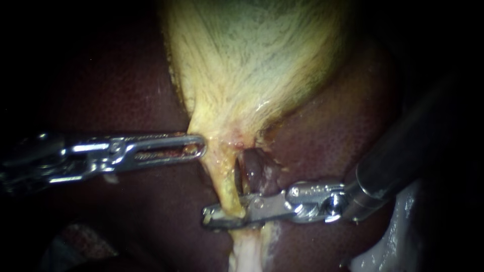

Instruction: Going back second clip left tube

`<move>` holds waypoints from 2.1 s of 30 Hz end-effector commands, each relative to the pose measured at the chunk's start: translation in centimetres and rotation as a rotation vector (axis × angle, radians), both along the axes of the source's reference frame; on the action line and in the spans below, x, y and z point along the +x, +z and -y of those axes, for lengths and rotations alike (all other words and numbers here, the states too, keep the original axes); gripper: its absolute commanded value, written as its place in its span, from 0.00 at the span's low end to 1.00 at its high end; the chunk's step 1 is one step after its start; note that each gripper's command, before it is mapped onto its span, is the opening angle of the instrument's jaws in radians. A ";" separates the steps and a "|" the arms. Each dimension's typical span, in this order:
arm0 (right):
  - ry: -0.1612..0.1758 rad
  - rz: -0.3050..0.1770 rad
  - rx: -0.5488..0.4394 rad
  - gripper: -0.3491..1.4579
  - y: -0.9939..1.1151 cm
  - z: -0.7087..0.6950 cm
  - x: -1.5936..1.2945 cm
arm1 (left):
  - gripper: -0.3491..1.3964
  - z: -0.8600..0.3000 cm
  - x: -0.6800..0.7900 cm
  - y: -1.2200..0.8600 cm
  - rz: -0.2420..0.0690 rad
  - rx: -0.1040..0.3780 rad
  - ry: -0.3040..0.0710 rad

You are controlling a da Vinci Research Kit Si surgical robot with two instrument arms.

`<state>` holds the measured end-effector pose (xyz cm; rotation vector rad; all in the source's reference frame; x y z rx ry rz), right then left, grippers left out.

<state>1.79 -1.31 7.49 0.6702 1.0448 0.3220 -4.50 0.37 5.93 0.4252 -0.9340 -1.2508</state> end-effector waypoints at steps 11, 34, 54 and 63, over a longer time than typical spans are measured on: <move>-0.019 -0.063 -0.090 0.52 0.01 -0.04 -0.01 | 0.00 0.00 0.01 -0.01 0.000 0.000 0.001; -0.066 -0.109 -0.207 0.52 0.05 -0.17 -0.13 | 0.00 0.01 0.02 -0.03 0.000 0.000 0.000; -0.041 -0.111 -0.301 0.52 -0.75 -0.66 -1.32 | 0.00 0.01 0.03 0.00 0.001 -0.001 0.002; -0.042 -0.113 -0.386 0.52 -1.01 -0.95 -1.68 | 0.00 0.02 0.01 0.04 -0.002 -0.003 -0.001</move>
